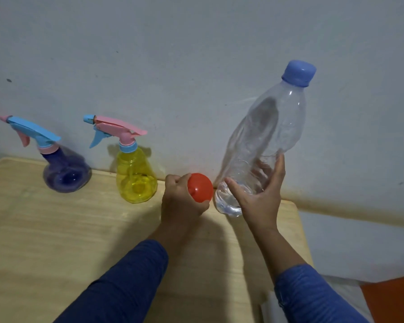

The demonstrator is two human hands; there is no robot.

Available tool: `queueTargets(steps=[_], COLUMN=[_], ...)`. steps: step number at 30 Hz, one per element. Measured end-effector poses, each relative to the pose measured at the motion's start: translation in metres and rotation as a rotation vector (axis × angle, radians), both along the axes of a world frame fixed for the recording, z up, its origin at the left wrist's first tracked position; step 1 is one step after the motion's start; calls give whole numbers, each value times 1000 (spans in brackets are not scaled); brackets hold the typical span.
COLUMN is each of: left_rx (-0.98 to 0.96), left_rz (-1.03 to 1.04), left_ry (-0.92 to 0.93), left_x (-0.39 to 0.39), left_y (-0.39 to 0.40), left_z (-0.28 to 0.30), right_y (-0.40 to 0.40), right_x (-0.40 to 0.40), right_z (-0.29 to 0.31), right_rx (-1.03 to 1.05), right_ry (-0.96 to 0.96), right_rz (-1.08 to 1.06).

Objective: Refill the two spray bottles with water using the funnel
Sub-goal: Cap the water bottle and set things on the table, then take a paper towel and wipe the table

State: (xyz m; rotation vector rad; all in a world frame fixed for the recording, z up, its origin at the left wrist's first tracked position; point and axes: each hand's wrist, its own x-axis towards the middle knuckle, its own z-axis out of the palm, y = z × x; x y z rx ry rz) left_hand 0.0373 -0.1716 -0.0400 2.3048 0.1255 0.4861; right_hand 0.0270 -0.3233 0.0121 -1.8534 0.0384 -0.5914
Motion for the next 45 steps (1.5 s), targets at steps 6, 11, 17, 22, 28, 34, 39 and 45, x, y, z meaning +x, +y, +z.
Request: queueTargets(steps=[6, 11, 17, 22, 28, 34, 39, 45], left_rx=[49, -22, -4, -68, -53, 247, 441, 577], left_rz=[54, 52, 90, 64, 61, -4, -145, -314], left_ry=[7, 11, 104, 212, 324, 576, 624, 589], left_x=[1, -1, -9, -10, -30, -57, -90, -125], left_y=[2, 2, 3, 5, 4, 6, 11, 1], left_z=[-8, -16, -25, -16, 6, 43, 81, 119], right_y=[-4, -3, 1, 0, -12, -15, -10, -24], right_x=[0, -1, -3, -7, -40, -69, -103, -166], right_z=[-2, -4, -6, -7, -6, 17, 43, 76], right_rx=[21, 19, 45, 62, -89, -586, -854, -892], right_ry=[4, -1, 0, 110, 427, 876, 1068, 1065], right_rz=[28, 33, 23, 27, 6, 19, 60, -36])
